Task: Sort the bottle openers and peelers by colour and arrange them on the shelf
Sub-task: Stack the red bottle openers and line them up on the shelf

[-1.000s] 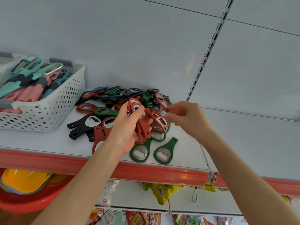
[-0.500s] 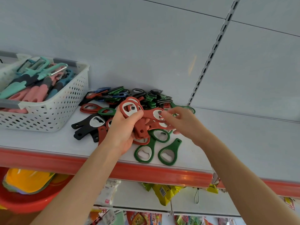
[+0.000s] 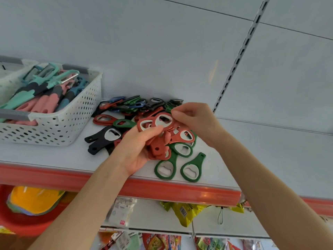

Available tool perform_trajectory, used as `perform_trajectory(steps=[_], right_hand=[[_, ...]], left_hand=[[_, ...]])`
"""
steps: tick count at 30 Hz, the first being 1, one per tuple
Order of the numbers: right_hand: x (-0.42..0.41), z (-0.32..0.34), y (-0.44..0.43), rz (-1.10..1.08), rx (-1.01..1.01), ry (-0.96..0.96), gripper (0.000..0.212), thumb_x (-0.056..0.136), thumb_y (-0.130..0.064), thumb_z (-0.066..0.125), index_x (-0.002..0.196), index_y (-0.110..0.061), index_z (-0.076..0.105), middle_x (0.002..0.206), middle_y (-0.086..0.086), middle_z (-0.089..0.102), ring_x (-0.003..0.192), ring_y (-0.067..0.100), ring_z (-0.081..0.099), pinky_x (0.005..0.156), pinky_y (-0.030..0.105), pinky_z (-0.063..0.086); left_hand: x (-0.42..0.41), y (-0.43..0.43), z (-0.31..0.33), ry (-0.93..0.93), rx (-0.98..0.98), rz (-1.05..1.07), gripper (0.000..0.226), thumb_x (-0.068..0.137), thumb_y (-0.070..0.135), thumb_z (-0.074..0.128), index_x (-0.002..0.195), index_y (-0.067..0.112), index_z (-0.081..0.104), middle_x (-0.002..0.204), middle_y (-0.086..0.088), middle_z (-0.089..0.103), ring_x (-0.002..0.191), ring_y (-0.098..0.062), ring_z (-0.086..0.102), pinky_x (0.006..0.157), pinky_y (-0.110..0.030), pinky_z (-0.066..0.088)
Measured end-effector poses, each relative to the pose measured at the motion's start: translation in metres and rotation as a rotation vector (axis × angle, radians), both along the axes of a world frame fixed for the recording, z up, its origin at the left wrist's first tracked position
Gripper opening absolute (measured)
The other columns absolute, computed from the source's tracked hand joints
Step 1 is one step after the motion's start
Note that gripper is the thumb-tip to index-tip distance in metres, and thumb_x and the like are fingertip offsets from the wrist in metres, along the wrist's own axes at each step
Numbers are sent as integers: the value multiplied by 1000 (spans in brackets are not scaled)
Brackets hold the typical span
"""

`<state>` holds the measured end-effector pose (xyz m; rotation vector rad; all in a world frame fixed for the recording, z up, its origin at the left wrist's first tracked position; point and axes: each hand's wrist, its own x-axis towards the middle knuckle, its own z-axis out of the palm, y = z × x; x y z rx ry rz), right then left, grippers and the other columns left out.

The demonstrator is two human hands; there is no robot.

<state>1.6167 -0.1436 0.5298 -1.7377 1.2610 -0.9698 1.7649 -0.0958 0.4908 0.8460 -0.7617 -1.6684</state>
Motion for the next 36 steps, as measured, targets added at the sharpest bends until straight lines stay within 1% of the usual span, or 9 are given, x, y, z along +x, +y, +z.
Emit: perform_trajectory(steps=[5, 9, 13, 16, 20, 22, 26, 31, 36], right_hand=[[-2, -30, -4, -56, -83, 686, 34, 83, -46, 60, 89, -13, 67, 79, -1, 64, 75, 15, 60, 72, 32, 50], [2, -41, 2, -30, -131, 844, 20, 85, -33, 60, 96, -20, 70, 91, 5, 67, 86, 24, 59, 76, 34, 49], [-21, -40, 3, -155, -191, 773, 17, 81, -3, 48, 76, 5, 62, 72, 19, 60, 64, 24, 49, 64, 34, 45], [-32, -33, 16, -337, -319, 470, 19, 81, -3, 52, 63, 5, 48, 61, 22, 51, 55, 23, 31, 55, 33, 33], [-7, -26, 48, -145, -626, 155, 15, 83, -7, 61, 92, -8, 73, 78, -8, 69, 74, 14, 59, 67, 17, 50], [8, -38, 54, 37, -694, 204, 20, 83, -12, 59, 94, -3, 72, 91, 1, 70, 90, 11, 62, 81, 20, 52], [7, -40, 39, -9, -500, 165, 15, 86, -13, 62, 94, -5, 72, 94, 4, 70, 85, 9, 62, 77, 17, 51], [13, -48, 3, -175, -127, 833, 49, 79, -61, 55, 91, -14, 65, 91, 0, 65, 85, 20, 58, 67, 31, 44], [9, -42, 2, -154, -42, 909, 29, 85, -36, 57, 75, -9, 60, 75, 6, 56, 78, 27, 54, 64, 28, 39]], left_hand=[[15, 1, -3, -35, 9, 128, 17, 89, 4, 50, 100, 2, 62, 82, -13, 65, 58, -13, 61, 49, -24, 50], [15, 1, -5, -38, 6, 148, 24, 88, 5, 52, 111, 4, 60, 82, -10, 65, 58, -12, 62, 51, -24, 51], [13, 1, -5, -16, 24, 190, 29, 87, 9, 56, 116, 8, 59, 83, -8, 67, 60, -12, 64, 53, -25, 53], [7, 0, -6, -5, 24, 220, 33, 87, 16, 59, 119, 12, 56, 89, -8, 67, 64, -14, 64, 59, -29, 53], [-3, 0, -5, 22, 11, 218, 32, 80, 33, 62, 106, 15, 58, 89, -8, 67, 70, -18, 64, 61, -32, 53], [-5, 1, -4, 35, -10, 211, 36, 81, 28, 63, 112, 10, 59, 96, -12, 66, 80, -22, 64, 69, -35, 54], [5, 1, -5, -8, 18, 304, 30, 86, 4, 57, 115, 10, 58, 86, -8, 68, 67, -15, 67, 52, -26, 54], [18, 6, -6, -63, -25, 352, 18, 85, 1, 56, 100, 11, 63, 84, -10, 67, 63, -13, 67, 49, -23, 50], [25, 9, -10, -86, -44, 358, 32, 83, 2, 59, 114, 8, 60, 88, -9, 68, 72, -15, 67, 59, -28, 51]])
